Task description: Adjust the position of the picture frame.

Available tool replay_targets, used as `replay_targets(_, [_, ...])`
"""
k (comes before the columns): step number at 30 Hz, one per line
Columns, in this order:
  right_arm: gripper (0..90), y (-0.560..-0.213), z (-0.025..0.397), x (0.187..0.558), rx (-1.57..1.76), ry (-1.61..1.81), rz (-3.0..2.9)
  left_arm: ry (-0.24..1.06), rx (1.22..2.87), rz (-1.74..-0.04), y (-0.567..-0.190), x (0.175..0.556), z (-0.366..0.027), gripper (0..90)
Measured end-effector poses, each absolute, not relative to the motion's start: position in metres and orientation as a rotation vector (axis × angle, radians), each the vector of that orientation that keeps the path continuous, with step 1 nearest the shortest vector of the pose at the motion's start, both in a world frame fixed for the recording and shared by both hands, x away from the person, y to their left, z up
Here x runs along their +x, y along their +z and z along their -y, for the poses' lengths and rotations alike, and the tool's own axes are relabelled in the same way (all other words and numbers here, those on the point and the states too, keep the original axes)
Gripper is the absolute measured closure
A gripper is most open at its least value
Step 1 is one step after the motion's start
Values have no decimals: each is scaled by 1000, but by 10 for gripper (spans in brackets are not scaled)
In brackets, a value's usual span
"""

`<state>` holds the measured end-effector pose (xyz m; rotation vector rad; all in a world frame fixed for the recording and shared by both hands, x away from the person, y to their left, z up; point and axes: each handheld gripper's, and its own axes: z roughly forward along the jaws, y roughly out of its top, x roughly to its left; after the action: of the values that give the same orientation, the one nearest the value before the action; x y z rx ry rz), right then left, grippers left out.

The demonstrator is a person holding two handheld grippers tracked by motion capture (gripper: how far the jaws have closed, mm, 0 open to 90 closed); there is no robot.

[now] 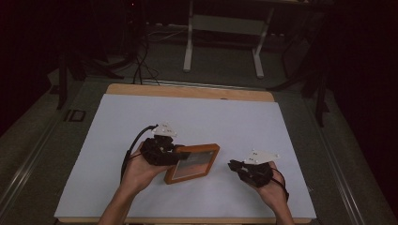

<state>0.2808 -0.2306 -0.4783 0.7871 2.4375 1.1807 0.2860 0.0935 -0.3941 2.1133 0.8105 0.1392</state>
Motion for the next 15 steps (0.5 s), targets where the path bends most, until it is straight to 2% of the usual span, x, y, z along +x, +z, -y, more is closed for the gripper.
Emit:
replay_targets(6, [751, -477, 226, 282, 785, 1178, -2432, 141, 2118, -750, -396, 294, -87, 689])
replay_targets(15, [666, -453, 220, 291, 718, 1259, -2411, 129, 2144, -692, -390, 304, -67, 684])
